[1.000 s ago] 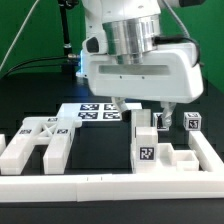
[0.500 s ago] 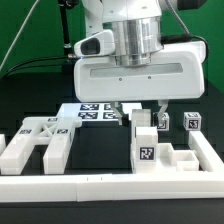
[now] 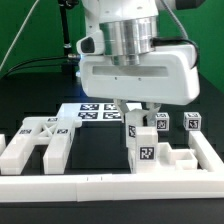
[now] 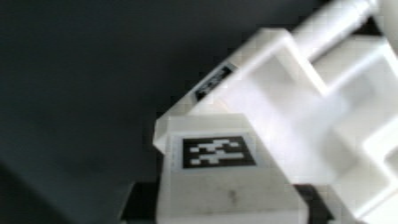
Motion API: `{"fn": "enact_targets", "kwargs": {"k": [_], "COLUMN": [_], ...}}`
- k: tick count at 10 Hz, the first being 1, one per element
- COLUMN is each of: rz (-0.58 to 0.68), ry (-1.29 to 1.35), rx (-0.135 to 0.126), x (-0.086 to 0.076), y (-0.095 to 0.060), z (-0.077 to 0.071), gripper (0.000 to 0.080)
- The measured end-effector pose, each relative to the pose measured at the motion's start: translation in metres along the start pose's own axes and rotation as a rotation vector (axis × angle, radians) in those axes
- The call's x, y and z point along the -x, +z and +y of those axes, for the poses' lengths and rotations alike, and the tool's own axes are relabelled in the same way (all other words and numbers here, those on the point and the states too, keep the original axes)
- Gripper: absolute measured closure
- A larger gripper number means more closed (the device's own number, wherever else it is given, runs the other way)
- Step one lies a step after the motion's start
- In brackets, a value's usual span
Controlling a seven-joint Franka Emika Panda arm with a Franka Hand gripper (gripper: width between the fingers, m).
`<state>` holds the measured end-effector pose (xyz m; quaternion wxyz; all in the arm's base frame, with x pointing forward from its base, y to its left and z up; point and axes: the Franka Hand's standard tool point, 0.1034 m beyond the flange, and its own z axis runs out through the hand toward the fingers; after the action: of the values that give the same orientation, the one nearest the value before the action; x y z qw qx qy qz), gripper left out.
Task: Assemble chair
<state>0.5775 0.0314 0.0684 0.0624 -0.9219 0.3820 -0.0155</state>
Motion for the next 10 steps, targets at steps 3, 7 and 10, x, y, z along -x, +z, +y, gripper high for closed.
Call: {"fn": "enact_targets", "kwargs": {"k": [3,7,10], "rz": [-0.015,0.001,0.003], "ry": [0.421,0.748,0.668], "rx": [-0.024,-0.096,-0.092], "x": [-0.0024,0.0018,0.0033], "y": [0.0005,0.0014,0.0017], "z": [0.0017,0.0005,-0.0013], "gripper": [0.0514,0.0514,0.0301]}}
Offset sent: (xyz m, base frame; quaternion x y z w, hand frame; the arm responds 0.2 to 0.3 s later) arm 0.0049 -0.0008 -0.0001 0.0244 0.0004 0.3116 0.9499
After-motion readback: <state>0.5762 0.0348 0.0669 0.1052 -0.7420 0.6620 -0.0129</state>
